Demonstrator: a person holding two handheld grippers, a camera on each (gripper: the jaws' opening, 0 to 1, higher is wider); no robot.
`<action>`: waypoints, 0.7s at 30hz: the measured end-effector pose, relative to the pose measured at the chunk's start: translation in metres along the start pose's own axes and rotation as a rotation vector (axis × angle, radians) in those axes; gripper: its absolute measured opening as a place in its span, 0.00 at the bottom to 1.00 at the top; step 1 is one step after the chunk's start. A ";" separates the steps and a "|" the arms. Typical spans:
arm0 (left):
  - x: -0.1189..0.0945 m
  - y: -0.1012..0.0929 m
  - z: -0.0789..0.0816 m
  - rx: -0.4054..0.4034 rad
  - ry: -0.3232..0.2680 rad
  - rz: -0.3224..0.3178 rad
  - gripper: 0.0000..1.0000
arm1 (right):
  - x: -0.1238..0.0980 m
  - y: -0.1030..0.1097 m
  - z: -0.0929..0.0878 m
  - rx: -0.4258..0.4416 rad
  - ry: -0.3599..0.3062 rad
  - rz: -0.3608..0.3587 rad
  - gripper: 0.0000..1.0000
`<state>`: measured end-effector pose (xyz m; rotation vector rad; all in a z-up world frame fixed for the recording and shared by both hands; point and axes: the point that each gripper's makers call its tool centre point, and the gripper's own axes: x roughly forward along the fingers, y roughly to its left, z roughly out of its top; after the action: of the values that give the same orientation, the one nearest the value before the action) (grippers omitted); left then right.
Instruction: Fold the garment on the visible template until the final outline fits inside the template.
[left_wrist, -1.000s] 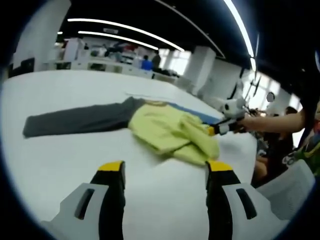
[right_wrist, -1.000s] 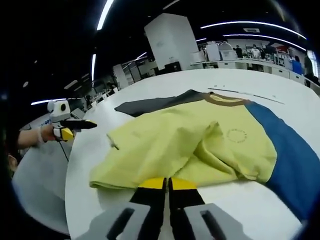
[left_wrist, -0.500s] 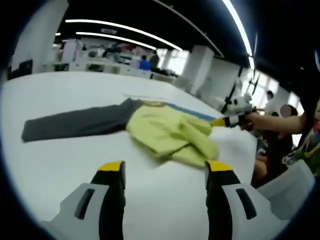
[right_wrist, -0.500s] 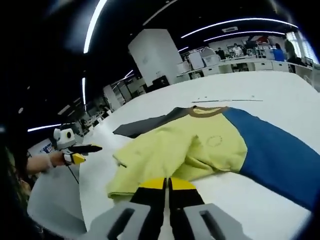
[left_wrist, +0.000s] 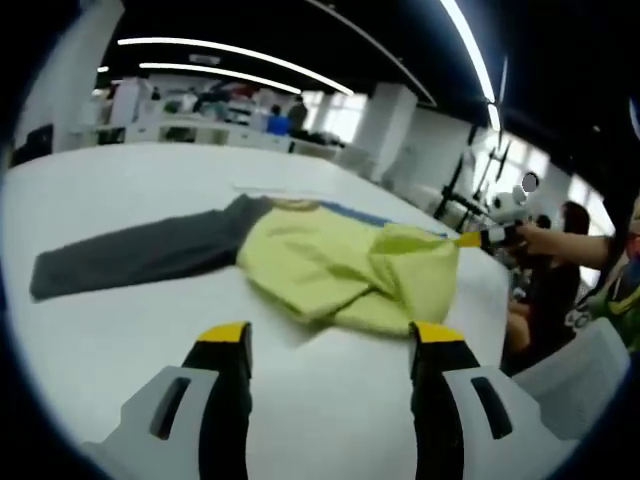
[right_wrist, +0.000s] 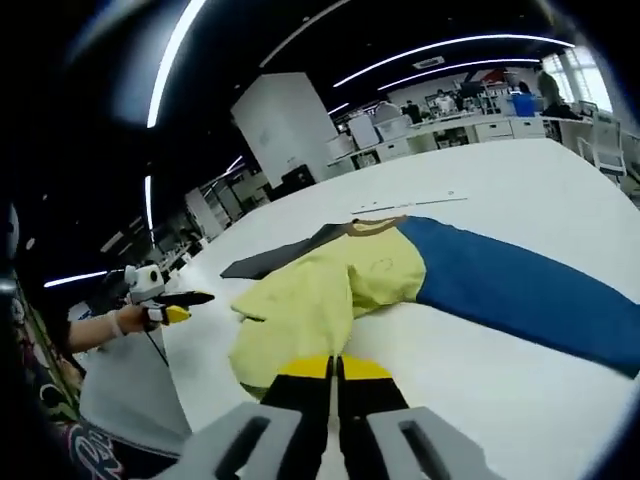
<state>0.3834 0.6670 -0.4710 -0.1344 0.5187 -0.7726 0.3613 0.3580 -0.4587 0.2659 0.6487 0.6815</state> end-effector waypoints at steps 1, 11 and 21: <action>0.001 0.000 0.000 0.001 0.001 -0.003 0.60 | -0.003 0.001 -0.003 0.004 0.001 -0.001 0.00; 0.016 -0.006 -0.002 0.010 0.027 -0.034 0.58 | -0.026 0.014 -0.042 0.056 0.020 -0.029 0.00; 0.032 -0.001 -0.008 0.017 0.060 -0.032 0.53 | -0.036 0.019 -0.066 0.147 0.003 -0.040 0.00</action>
<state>0.3982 0.6444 -0.4901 -0.1038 0.5682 -0.8138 0.2886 0.3502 -0.4842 0.3867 0.7065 0.5966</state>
